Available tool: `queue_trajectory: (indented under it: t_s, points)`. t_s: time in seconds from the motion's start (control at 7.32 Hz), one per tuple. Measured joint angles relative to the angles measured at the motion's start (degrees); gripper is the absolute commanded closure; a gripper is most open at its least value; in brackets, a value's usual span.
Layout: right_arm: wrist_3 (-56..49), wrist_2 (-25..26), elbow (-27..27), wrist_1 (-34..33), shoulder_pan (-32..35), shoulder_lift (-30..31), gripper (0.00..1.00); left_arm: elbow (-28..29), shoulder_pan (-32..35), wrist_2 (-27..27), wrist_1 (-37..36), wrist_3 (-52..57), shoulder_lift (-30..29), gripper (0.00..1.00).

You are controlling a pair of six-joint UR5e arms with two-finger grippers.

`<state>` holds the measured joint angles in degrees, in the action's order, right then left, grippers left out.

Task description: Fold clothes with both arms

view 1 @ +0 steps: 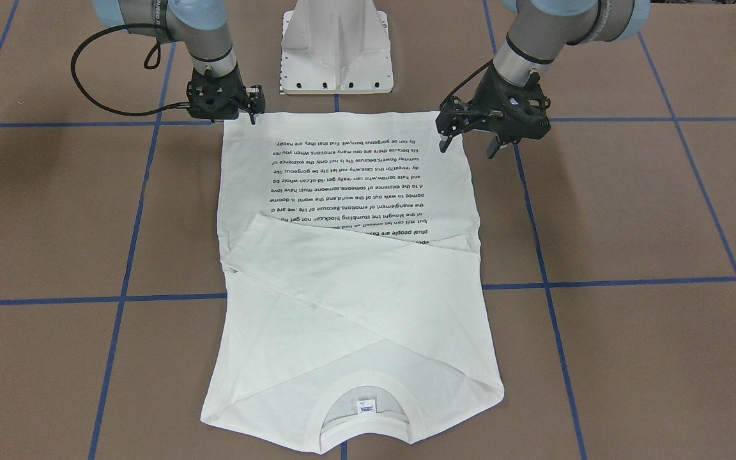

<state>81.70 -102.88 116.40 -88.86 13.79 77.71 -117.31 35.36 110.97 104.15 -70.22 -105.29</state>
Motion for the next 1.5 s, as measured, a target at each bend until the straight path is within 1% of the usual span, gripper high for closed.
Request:
queue_trajectory:
  t_s: [0.41, 0.82, 0.96, 1.09, 1.5]
  points:
    - [-0.09, -0.64, -0.34, 0.2, -0.01, 0.57, 0.23, 0.06, -0.03, 0.03, 0.05, 0.0, -0.07, 0.01]
    - [0.04, -3.47, -1.1, 3.37, 0.03, 2.0, 0.23, 0.06, -0.06, 0.03, 0.16, -0.06, -0.09, 0.01]
    - [0.11, -3.7, -1.26, 4.01, 0.02, 2.38, 0.31, 0.06, -0.09, 0.03, 0.17, -0.08, -0.12, 0.01]
    - [0.19, -3.8, -1.31, 4.27, 0.01, 2.53, 0.4, 0.06, -0.14, 0.03, 0.18, -0.08, -0.13, 0.01]
    - [0.35, -3.98, -1.29, 4.39, 0.01, 2.63, 0.75, 0.14, -0.2, 0.02, 0.25, -0.09, -0.17, 0.01]
